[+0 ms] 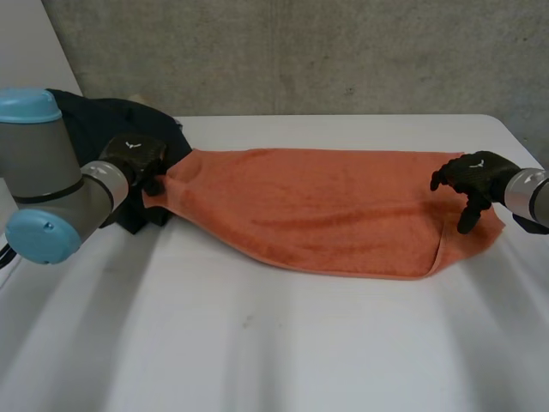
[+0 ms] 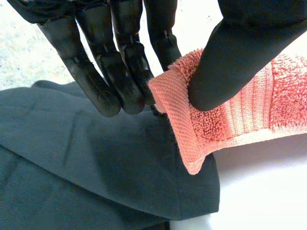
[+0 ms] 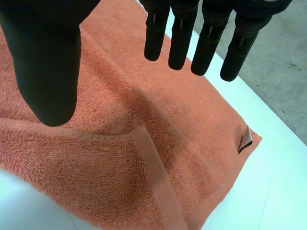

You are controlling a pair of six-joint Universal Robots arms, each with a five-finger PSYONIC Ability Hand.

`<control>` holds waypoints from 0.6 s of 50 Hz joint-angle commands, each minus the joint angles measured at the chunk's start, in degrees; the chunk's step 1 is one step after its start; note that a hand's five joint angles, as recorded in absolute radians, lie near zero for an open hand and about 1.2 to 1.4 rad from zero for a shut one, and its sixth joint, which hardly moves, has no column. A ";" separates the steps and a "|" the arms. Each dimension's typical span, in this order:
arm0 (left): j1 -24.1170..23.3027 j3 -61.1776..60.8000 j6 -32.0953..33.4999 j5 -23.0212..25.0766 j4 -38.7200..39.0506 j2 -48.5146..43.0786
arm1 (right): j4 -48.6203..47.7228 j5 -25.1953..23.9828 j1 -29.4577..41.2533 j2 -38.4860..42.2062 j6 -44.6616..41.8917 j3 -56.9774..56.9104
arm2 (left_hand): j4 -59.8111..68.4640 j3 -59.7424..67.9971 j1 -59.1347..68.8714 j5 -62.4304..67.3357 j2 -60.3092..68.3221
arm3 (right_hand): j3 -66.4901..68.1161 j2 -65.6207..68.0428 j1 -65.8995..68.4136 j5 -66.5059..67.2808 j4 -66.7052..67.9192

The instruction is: Fold the laundry.

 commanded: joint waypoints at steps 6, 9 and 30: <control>0.50 0.60 0.94 0.06 -0.02 0.72 | 14.11 0.45 1.81 9.33 -14.53 -13.20 | 11.61 12.07 14.49 14.10 11.40 | 11.63 12.27 11.92 13.79 12.64; 0.33 0.69 0.94 -0.20 -0.02 0.55 | 12.98 0.62 1.55 9.77 -17.35 -13.03 | 11.61 12.07 14.49 14.10 11.40 | 9.45 10.10 9.74 11.61 10.46; 0.59 1.22 1.03 -0.47 0.07 -0.07 | -0.47 4.49 0.05 8.55 -18.24 -3.10 | 11.61 12.07 14.49 14.10 11.40 | 9.94 10.58 10.23 12.10 10.95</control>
